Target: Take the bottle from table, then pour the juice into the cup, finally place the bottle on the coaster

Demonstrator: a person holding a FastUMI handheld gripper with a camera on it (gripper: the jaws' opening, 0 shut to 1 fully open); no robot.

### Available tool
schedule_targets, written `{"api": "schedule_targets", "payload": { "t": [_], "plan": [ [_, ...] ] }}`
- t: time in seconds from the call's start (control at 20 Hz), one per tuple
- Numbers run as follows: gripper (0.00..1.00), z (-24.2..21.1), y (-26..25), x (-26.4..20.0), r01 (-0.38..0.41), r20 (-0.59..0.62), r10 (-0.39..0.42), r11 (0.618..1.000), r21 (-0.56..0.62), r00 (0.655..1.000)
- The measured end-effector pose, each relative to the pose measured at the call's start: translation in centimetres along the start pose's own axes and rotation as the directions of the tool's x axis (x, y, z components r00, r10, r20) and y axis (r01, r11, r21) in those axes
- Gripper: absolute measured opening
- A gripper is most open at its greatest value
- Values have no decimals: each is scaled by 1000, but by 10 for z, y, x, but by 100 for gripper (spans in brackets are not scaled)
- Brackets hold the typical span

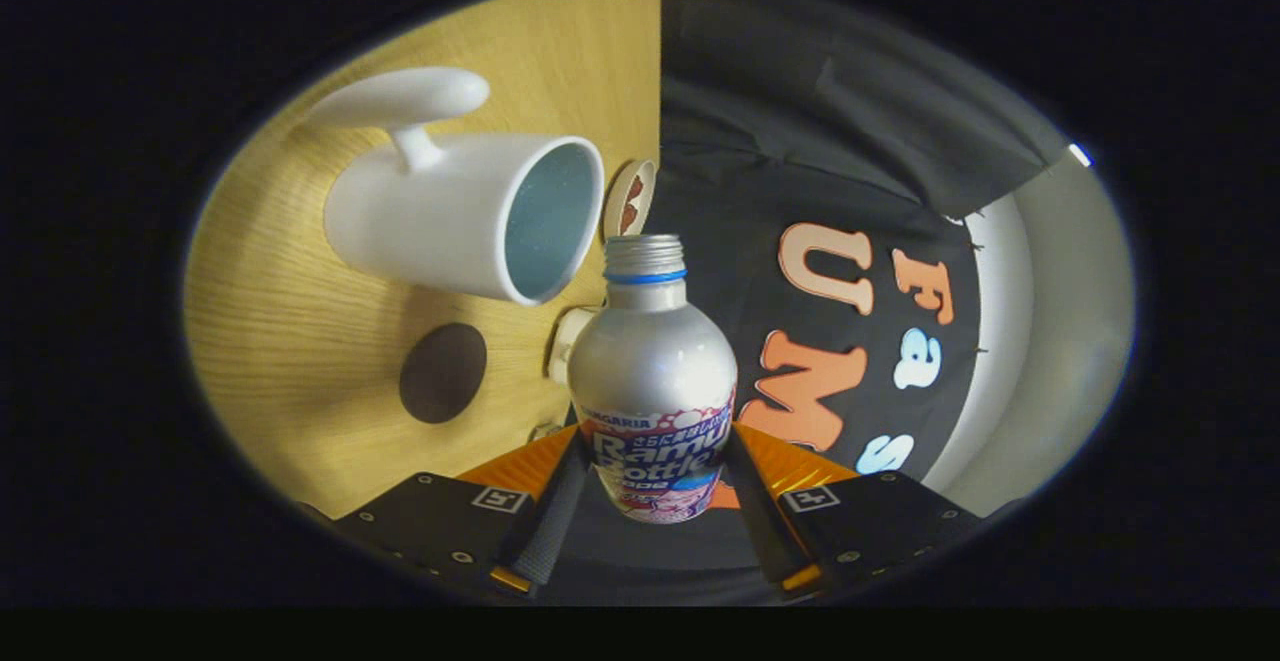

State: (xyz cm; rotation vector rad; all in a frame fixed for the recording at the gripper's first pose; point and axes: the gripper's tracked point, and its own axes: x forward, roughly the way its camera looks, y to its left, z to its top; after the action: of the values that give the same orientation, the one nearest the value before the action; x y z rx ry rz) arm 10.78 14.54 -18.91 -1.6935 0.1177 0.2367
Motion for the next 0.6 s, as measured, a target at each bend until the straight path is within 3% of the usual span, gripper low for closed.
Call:
{"api": "schedule_targets", "payload": {
  "t": [0.15, 0.35, 0.5, 0.6],
  "plan": [
    [77, 5, 19, 5, -100, 4, 101, 978, 184, 995],
    [77, 4, 19, 7, -115, -4, 127, 914, 390, 992],
    [78, 0, 5, 14, -101, -18, 133, 823, 560, 991],
    [78, 0, -7, 18, -76, -15, 118, 726, 683, 993]
  ]
}}
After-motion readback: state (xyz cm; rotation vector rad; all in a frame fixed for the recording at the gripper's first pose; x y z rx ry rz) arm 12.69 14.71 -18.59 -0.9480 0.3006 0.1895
